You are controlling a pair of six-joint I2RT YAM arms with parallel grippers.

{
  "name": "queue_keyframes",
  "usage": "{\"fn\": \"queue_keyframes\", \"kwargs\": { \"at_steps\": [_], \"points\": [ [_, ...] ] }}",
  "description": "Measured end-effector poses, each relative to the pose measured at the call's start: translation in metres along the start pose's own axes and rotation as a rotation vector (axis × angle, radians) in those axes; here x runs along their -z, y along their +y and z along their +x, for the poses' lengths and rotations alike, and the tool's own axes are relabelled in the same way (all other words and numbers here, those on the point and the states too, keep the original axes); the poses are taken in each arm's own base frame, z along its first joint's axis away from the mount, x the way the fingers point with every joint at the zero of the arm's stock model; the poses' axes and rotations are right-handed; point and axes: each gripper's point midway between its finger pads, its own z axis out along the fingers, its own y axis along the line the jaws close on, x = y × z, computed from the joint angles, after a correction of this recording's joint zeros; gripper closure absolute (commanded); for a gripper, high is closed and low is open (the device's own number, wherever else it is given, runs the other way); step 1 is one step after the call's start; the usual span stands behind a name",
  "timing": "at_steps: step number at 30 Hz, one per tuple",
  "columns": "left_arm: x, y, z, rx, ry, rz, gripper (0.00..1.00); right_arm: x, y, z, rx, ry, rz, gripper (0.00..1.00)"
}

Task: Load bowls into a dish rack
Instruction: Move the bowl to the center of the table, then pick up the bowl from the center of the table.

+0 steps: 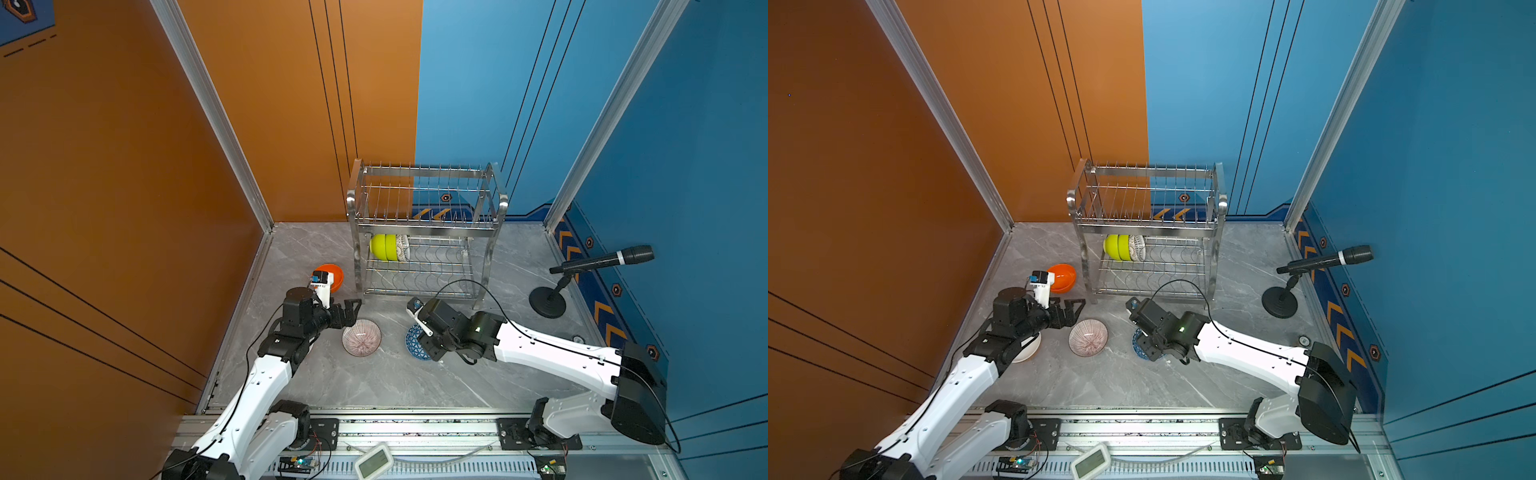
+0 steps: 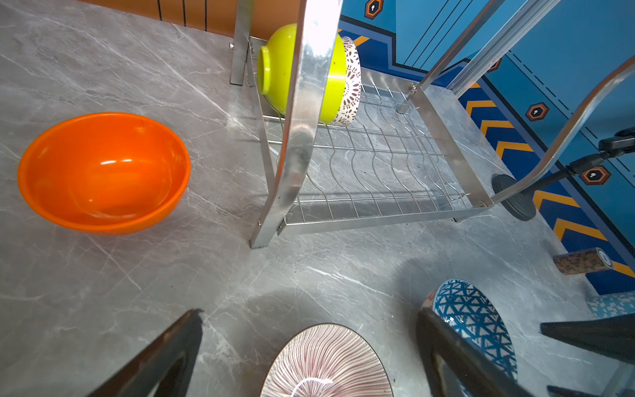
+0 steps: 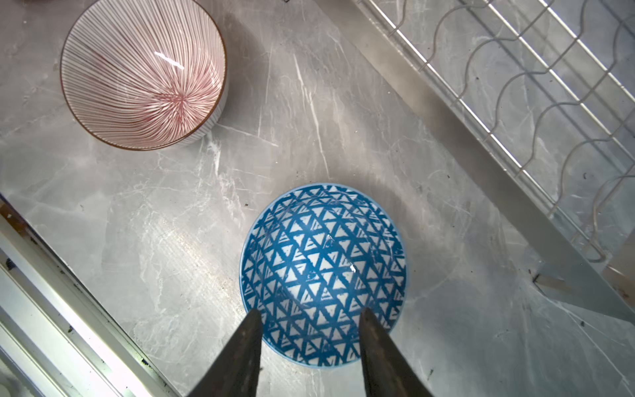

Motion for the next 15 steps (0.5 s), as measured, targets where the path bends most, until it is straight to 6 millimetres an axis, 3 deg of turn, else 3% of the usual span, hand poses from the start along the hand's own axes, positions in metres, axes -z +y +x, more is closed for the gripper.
{"fn": "queue_keyframes", "kwargs": {
  "at_steps": [8,15],
  "points": [
    [-0.002,-0.027,0.008,-0.077,0.027,0.092,0.02,-0.029,0.026,0.023,0.11,0.122,0.011,0.54],
    [0.005,-0.05,0.007,-0.171,0.006,0.163,0.02,-0.04,0.036,0.026,0.172,0.155,0.028,0.58]
  ]
}}
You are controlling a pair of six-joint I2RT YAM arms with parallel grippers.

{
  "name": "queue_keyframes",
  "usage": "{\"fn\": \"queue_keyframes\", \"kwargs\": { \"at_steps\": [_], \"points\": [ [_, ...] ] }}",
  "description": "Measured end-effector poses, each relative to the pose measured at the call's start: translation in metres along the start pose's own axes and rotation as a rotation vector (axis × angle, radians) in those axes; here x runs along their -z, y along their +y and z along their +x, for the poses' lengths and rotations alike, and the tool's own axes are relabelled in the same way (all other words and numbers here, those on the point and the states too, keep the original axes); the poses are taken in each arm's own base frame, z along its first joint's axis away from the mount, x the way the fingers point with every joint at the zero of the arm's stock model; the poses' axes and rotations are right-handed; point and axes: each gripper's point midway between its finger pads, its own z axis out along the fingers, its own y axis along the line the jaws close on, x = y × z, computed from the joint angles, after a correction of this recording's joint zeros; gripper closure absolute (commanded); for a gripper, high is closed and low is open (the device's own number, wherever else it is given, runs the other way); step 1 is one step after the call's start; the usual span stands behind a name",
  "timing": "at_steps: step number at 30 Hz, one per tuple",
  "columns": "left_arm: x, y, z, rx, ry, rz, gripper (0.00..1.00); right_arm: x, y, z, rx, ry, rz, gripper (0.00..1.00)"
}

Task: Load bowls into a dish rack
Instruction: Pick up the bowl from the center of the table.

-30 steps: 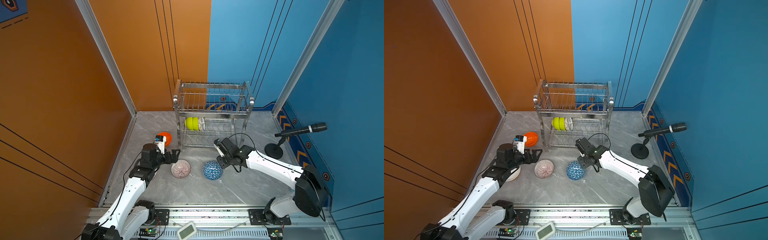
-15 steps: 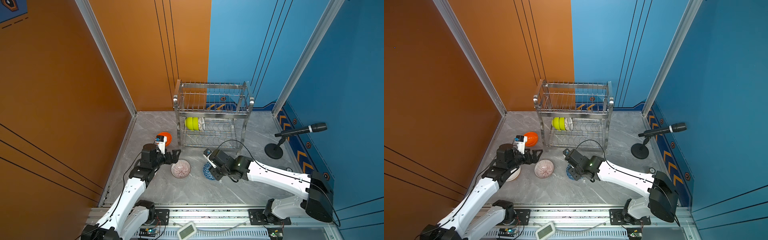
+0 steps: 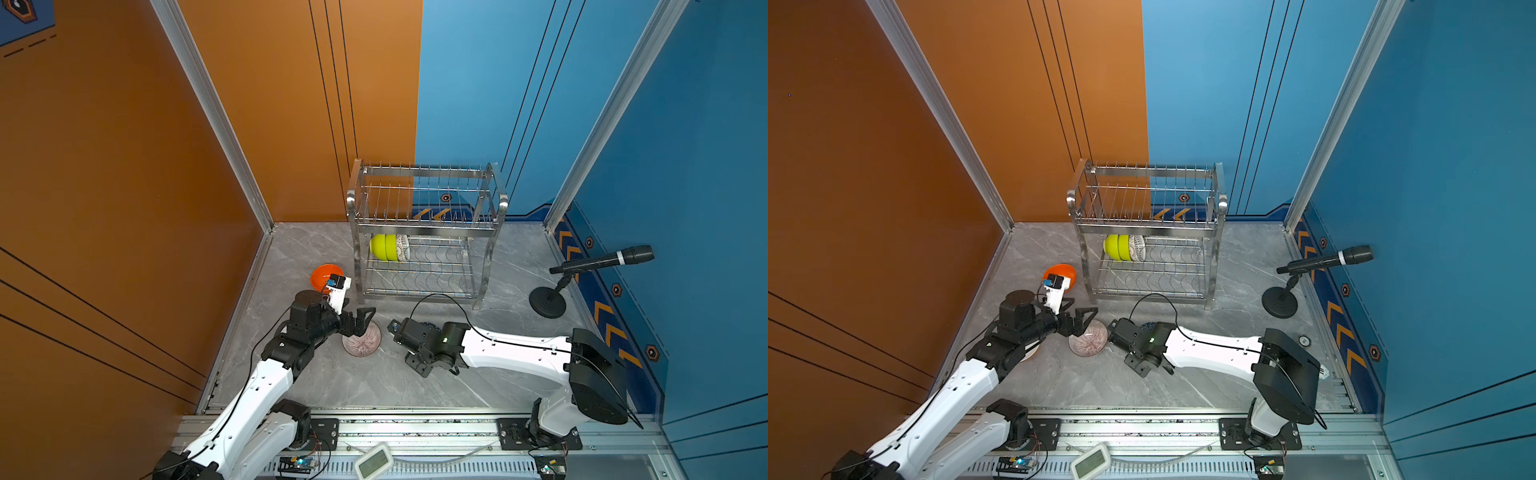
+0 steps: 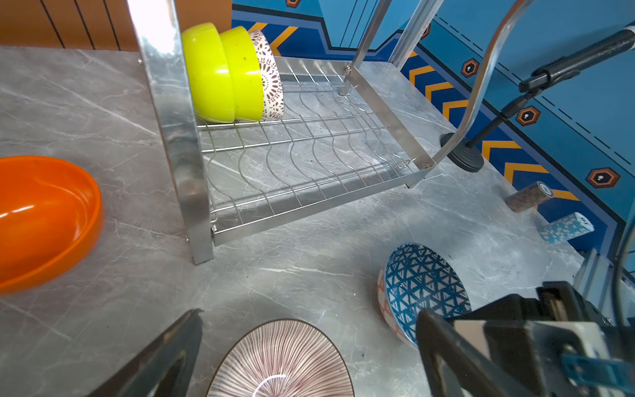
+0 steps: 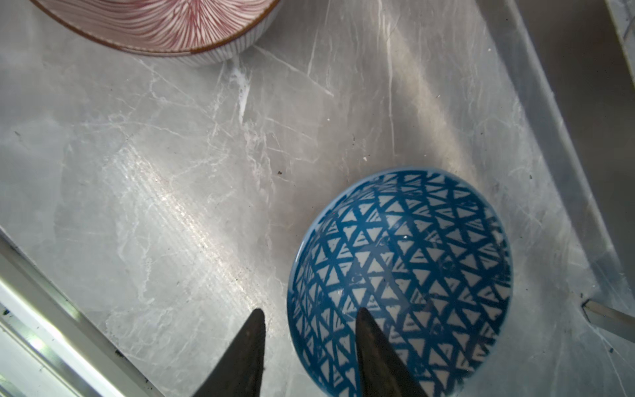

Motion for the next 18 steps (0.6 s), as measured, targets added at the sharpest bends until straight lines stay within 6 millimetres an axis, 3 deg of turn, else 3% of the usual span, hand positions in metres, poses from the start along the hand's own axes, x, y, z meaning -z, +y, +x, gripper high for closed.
{"fn": "queue_keyframes", "kwargs": {
  "at_steps": [8,18],
  "points": [
    [0.004,-0.005,0.0,-0.047,-0.019,0.012,0.02,-0.015,0.004,0.006,0.036,0.046,0.011,0.66],
    [0.005,0.009,-0.003,-0.04,-0.031,-0.051,0.02,-0.022,0.001,0.007,0.07,0.068,0.038,0.85]
  ]
}}
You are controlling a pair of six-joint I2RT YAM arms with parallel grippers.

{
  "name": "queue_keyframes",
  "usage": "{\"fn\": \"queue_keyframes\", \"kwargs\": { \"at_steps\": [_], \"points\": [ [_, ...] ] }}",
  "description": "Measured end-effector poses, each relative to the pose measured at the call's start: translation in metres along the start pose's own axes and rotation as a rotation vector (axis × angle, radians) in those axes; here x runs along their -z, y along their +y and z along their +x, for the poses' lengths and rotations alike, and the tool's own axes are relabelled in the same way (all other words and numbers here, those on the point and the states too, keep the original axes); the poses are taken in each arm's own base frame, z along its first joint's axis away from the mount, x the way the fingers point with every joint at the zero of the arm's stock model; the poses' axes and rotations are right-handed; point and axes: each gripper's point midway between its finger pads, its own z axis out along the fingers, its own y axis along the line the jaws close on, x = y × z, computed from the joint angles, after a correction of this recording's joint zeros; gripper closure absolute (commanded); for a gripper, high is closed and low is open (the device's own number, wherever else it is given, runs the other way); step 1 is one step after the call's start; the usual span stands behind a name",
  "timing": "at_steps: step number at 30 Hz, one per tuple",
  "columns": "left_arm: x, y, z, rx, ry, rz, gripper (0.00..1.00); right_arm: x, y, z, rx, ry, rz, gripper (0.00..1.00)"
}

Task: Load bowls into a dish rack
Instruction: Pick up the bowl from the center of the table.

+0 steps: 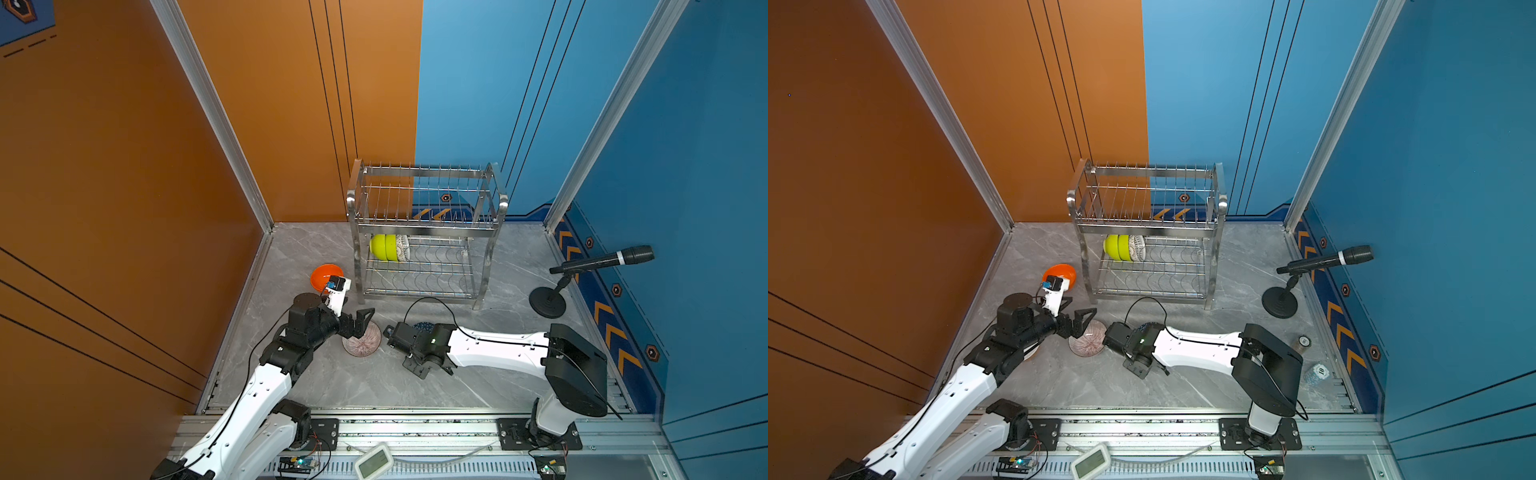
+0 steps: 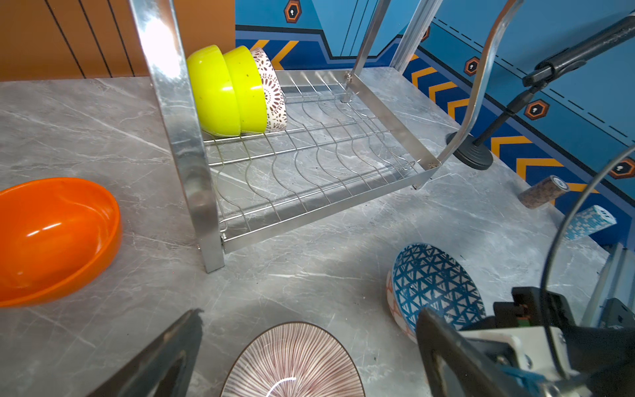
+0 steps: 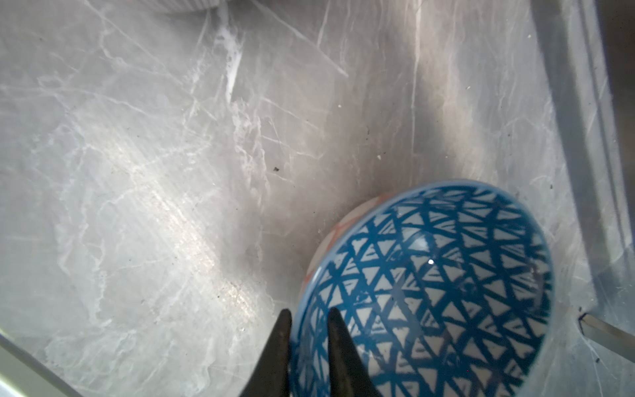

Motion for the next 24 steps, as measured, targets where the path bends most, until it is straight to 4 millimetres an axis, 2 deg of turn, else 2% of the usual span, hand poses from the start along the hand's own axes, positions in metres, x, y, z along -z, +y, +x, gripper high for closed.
{"fn": "queue_keyframes", "kwargs": {
  "at_steps": [5,12,24],
  "points": [
    [0.001,0.011,-0.002,0.019,-0.009,-0.049,0.03,0.0,0.0,0.0,0.012,-0.001,0.001,0.92],
    [0.002,0.016,-0.003,0.03,-0.014,-0.069,0.02,0.006,-0.007,-0.005,0.001,-0.022,-0.003,0.96],
    [-0.001,0.005,-0.001,0.025,-0.003,-0.013,0.02,0.053,-0.04,-0.025,-0.22,-0.251,-0.161,1.0]
  ]
}}
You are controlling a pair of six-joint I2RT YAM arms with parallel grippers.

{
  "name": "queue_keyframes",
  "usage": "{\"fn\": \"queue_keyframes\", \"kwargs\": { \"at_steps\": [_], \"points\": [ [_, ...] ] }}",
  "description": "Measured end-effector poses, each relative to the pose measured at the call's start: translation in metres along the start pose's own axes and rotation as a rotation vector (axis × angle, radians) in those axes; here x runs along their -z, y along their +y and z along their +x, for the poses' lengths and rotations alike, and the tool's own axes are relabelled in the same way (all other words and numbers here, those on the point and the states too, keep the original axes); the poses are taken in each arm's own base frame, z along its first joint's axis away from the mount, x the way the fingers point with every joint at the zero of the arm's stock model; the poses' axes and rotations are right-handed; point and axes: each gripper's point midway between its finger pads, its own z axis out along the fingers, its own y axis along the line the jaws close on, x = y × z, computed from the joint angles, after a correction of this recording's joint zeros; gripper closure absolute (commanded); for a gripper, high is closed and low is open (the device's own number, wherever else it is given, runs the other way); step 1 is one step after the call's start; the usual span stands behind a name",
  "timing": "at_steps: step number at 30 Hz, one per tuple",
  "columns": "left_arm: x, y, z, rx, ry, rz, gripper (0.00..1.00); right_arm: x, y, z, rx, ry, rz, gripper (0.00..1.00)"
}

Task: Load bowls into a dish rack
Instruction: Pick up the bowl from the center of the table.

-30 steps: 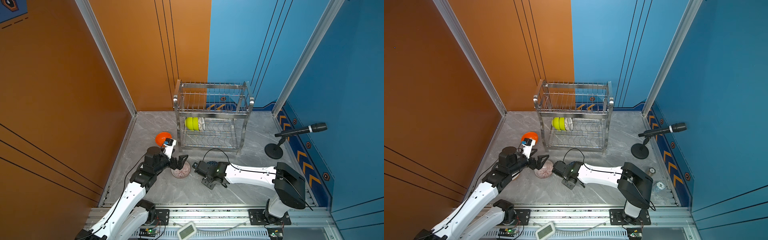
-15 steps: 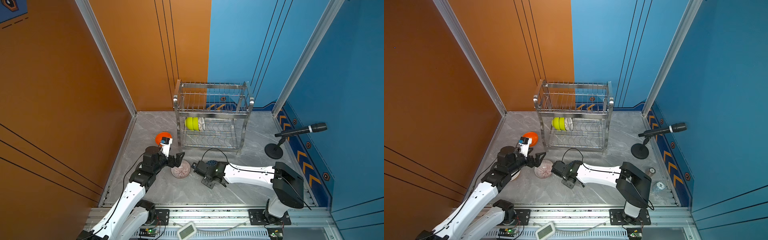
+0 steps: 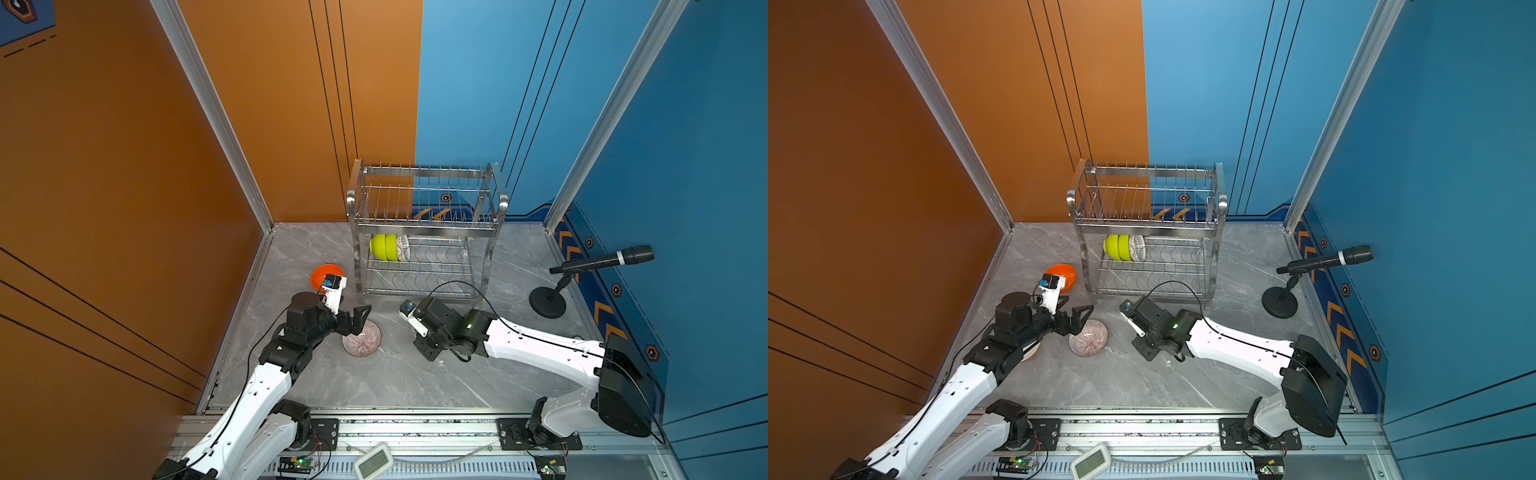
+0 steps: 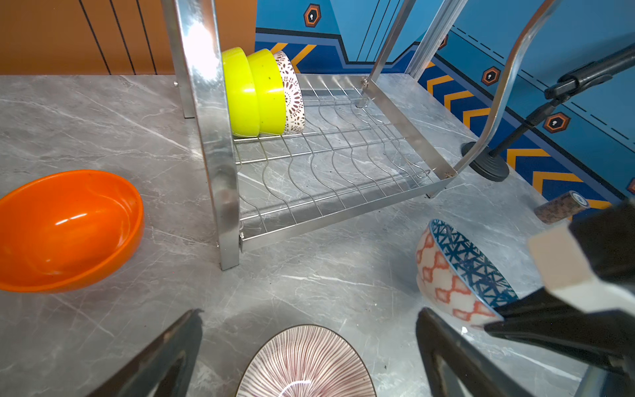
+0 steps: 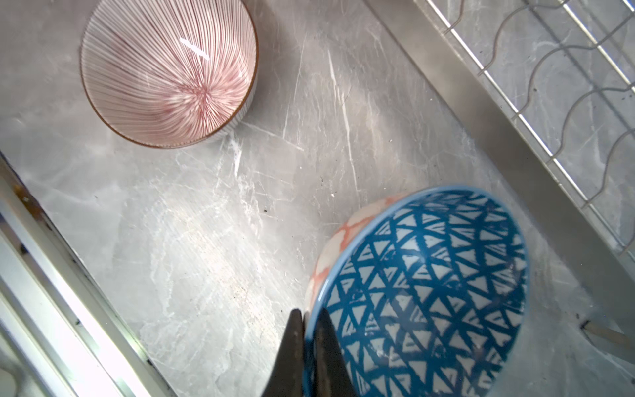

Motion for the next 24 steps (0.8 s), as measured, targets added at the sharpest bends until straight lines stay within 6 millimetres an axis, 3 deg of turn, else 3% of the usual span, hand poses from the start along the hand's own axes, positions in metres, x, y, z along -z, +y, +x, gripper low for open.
{"fn": "queue_keyframes", "kwargs": {
  "at_steps": [9,24],
  "points": [
    [-0.005,-0.018,0.006,-0.016,0.027,0.069,0.02,0.014,-0.018,-0.016,-0.156,-0.138,-0.059,1.0],
    [-0.008,-0.033,0.015,-0.037,0.049,0.115,0.02,0.032,-0.048,-0.079,-0.313,-0.431,-0.019,1.0]
  ]
}}
